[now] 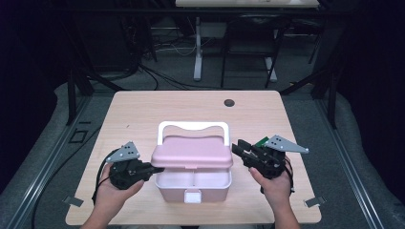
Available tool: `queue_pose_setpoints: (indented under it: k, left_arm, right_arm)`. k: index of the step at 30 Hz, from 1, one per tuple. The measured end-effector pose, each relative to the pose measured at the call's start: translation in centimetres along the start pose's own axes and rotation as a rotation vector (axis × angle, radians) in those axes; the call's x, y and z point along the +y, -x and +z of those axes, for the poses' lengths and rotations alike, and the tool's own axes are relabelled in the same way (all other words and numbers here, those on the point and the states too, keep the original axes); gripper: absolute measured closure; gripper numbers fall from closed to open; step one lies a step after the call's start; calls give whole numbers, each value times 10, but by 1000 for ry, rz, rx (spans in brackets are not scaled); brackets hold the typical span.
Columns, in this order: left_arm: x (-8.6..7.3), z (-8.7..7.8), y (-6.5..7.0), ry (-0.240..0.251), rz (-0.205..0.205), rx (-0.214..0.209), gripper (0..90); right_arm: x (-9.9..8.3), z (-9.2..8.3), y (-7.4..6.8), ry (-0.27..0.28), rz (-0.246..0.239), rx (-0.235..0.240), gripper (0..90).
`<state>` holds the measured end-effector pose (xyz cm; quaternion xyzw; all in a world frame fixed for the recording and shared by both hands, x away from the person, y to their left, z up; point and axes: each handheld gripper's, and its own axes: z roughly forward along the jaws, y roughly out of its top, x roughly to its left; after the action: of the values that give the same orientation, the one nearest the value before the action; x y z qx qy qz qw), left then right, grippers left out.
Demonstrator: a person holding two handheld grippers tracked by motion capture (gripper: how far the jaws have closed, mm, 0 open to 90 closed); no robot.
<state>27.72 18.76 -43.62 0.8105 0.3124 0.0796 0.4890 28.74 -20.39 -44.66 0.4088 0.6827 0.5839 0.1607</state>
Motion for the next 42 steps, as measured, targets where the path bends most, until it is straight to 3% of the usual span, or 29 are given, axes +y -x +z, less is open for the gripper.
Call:
queue_pose_setpoints:
  k: [12, 15, 24, 32, 37, 42]
  left_arm:
    - [27, -3, -8, 11, 11, 18, 887]
    - [35, -4, -11, 7, 15, 24, 888]
    - [49, -3, -18, 4, 10, 37, 889]
    - [58, -2, -23, 10, -7, 40, 888]
    - [67, -1, -26, -4, -3, 67, 887]
    - [75, 1, -32, 1, -27, 70, 887]
  right_arm:
    - [-14, 0, 9, -31, 11, -19, 667]
    - [-19, 3, 10, -55, 7, -1, 675]
    - [-28, 17, -1, -111, -34, 38, 695]
    - [-26, 17, -10, -132, -64, 41, 741]
    - [-21, 13, -19, -148, -92, 54, 746]
    - [-31, 10, -30, -141, -101, 72, 751]
